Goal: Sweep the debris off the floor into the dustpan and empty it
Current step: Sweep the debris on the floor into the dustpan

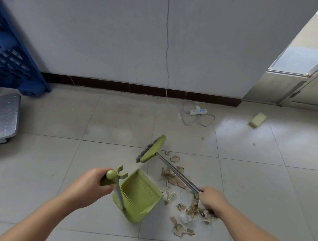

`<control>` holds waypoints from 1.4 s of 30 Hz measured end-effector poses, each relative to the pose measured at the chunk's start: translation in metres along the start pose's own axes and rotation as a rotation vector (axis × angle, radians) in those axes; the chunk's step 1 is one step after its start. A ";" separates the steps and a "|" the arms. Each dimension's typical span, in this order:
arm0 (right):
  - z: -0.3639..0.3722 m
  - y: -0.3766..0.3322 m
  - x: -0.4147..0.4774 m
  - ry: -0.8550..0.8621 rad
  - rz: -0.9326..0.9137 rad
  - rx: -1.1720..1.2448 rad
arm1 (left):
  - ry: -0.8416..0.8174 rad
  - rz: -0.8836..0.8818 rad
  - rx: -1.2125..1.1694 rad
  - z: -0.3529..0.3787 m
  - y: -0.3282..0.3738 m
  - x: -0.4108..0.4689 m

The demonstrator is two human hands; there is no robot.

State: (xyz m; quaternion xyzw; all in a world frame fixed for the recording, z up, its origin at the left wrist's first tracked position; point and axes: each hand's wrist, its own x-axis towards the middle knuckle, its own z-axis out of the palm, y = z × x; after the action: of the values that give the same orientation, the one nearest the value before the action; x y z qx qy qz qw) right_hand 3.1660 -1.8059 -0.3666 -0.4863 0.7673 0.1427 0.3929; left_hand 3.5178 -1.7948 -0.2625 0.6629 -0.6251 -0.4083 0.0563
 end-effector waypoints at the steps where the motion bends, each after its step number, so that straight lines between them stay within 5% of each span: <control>1: 0.003 -0.008 0.007 -0.019 0.016 0.014 | -0.006 0.010 0.016 -0.002 -0.003 0.002; 12: 0.047 0.012 0.000 -0.088 0.243 0.151 | -0.041 0.056 0.151 -0.007 -0.041 0.014; 42: 0.073 0.158 -0.131 -0.050 0.333 -0.009 | -0.071 0.104 0.214 0.024 -0.028 -0.012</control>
State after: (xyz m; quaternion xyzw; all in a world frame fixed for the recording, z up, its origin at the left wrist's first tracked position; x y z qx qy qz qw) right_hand 3.0932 -1.6019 -0.3429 -0.3505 0.8267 0.2211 0.3806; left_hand 3.5260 -1.7677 -0.2889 0.6171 -0.7000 -0.3591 -0.0159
